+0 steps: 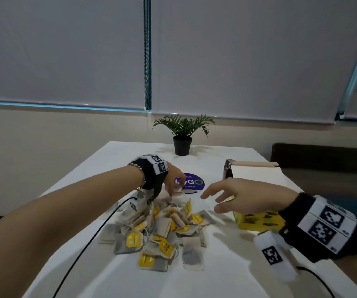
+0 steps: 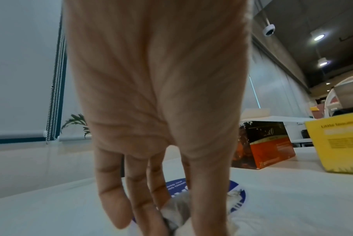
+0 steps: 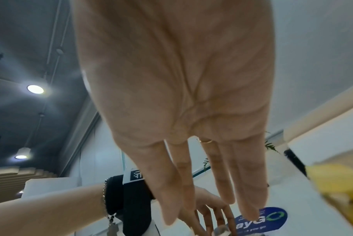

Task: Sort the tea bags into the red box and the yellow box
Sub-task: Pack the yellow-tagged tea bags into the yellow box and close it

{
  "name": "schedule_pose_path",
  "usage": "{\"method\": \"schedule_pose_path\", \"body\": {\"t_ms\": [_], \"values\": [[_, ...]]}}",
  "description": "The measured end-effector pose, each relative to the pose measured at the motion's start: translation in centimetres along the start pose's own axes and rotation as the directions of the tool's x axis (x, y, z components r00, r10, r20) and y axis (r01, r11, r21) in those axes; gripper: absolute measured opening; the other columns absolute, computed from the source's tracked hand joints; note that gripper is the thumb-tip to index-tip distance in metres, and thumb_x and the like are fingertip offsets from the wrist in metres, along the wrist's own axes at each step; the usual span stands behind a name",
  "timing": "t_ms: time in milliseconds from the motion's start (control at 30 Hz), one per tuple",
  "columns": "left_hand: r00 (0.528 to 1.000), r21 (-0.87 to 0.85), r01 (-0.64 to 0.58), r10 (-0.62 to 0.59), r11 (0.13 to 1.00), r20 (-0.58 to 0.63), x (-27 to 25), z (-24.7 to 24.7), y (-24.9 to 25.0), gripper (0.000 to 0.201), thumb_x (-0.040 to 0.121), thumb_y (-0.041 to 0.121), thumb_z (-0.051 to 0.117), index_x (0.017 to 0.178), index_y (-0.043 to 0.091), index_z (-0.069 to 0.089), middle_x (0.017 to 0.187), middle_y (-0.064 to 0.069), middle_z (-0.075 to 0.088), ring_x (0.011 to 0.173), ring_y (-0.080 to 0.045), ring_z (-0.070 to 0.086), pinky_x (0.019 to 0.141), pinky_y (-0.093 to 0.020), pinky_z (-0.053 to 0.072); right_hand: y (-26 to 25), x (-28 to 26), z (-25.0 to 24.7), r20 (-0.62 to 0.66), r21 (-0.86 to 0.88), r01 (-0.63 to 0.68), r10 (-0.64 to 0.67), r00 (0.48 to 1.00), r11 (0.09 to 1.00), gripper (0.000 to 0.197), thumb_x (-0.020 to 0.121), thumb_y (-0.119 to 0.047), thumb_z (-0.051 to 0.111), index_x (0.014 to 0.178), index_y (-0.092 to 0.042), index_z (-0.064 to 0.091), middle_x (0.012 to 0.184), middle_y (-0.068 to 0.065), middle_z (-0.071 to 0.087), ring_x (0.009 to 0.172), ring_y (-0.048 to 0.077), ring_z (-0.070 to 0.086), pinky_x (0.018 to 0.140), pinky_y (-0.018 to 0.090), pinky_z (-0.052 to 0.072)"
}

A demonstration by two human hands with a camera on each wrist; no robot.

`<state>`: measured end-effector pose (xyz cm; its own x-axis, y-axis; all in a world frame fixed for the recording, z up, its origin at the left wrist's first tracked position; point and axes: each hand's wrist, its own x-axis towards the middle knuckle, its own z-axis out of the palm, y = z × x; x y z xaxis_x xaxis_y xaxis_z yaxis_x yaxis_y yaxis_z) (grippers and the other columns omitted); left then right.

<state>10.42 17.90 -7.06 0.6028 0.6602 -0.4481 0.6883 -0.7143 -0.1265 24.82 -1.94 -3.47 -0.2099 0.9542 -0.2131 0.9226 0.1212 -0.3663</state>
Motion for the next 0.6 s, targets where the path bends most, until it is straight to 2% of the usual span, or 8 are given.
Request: {"method": "schedule_pose_path", "body": {"t_ms": [33,100,167,267,333,433,500,600], "values": [[1.0,-0.044,0.004,-0.004,0.999,0.008,-0.2,0.2,-0.3,0.053,0.09,0.021,0.067,0.137,0.012,0.043,0.133,-0.013,0.052,0.114,-0.03,0.057,0.06,-0.016,0.04,-0.3,0.3,0.2,0.011,-0.007,0.016,-0.016,1.0,1.0,0.037,0.094,-0.031,0.061,0.129,-0.043,0.054,0.135,-0.009,0.051,0.114,0.005,0.059,0.101,0.031,0.047],[0.999,-0.176,0.029,-0.025,0.984,0.021,-0.9,0.3,-0.8,0.044,0.094,0.022,0.06,0.134,0.013,0.045,0.125,-0.01,0.057,0.104,-0.027,0.064,0.06,-0.017,0.044,-1.0,1.1,0.6,0.023,-0.03,0.042,-0.042,0.999,0.999,0.04,0.094,-0.03,0.061,0.13,-0.046,0.053,0.132,-0.007,0.052,0.11,0.007,0.061,0.1,0.031,0.047],[0.999,-0.293,0.028,-0.033,0.956,-0.012,-1.7,0.4,-1.4,0.034,0.098,0.023,0.051,0.131,0.015,0.048,0.114,-0.007,0.058,0.097,-0.023,0.065,0.065,-0.02,0.048,-1.6,2.0,1.0,0.035,-0.067,0.047,-0.045,0.998,0.997,0.041,0.094,-0.027,0.06,0.131,-0.044,0.053,0.125,-0.005,0.058,0.106,0.011,0.062,0.095,0.028,0.047],[0.999,-0.375,0.012,-0.028,0.927,-0.038,-2.4,1.1,-2.2,0.029,0.097,0.027,0.054,0.124,0.018,0.053,0.115,-0.009,0.065,0.093,-0.019,0.065,0.075,-0.026,0.05,-2.0,3.6,1.4,0.094,-0.083,0.029,-0.021,0.995,0.996,0.033,0.094,-0.025,0.057,0.125,-0.038,0.061,0.108,-0.003,0.071,0.089,0.011,0.065,0.083,0.025,0.048],[0.998,-0.34,-0.006,-0.018,0.941,-0.067,-2.5,1.7,-2.5,0.035,0.093,0.033,0.06,0.124,0.019,0.055,0.118,-0.006,0.067,0.097,-0.02,0.066,0.081,-0.03,0.052,-2.0,4.7,1.8,0.109,-0.059,0.024,-0.017,0.994,0.998,0.027,0.094,-0.024,0.057,0.118,-0.031,0.068,0.102,-0.004,0.072,0.078,0.006,0.064,0.076,0.021,0.049],[0.987,-0.252,-0.022,-0.019,0.967,-0.157,-2.5,2.5,-2.5,0.041,0.089,0.038,0.065,0.125,0.019,0.059,0.117,-0.004,0.067,0.104,-0.023,0.062,0.093,-0.035,0.049,-1.8,5.9,2.2,0.055,-0.01,0.021,-0.02,0.998,1.0,0.021,0.093,-0.024,0.061,0.109,-0.02,0.075,0.088,-0.006,0.072,0.069,0.0,0.062,0.07,0.016,0.047],[0.982,-0.233,-0.046,0.001,0.971,-0.191,-2.6,2.6,-2.4,0.039,0.087,0.041,0.067,0.12,0.021,0.063,0.114,-0.004,0.067,0.098,-0.022,0.06,0.09,-0.033,0.048,-1.7,6.3,2.1,0.009,0.038,0.014,-0.015,1.0,0.999,0.016,0.091,-0.022,0.066,0.101,-0.017,0.077,0.077,-0.005,0.071,0.066,0.001,0.061,0.069,0.016,0.05],[0.961,-0.197,-0.063,0.006,0.978,-0.275,-2.8,2.7,-2.2,0.036,0.087,0.036,0.068,0.118,0.019,0.066,0.112,-0.005,0.067,0.088,-0.016,0.054,0.08,-0.026,0.041,-1.4,6.4,1.3,-0.096,0.101,0.007,0.003,0.995,0.995,0.009,0.087,-0.018,0.069,0.089,-0.013,0.077,0.074,0.001,0.072,0.066,0.008,0.064,0.069,0.021,0.055]]}}
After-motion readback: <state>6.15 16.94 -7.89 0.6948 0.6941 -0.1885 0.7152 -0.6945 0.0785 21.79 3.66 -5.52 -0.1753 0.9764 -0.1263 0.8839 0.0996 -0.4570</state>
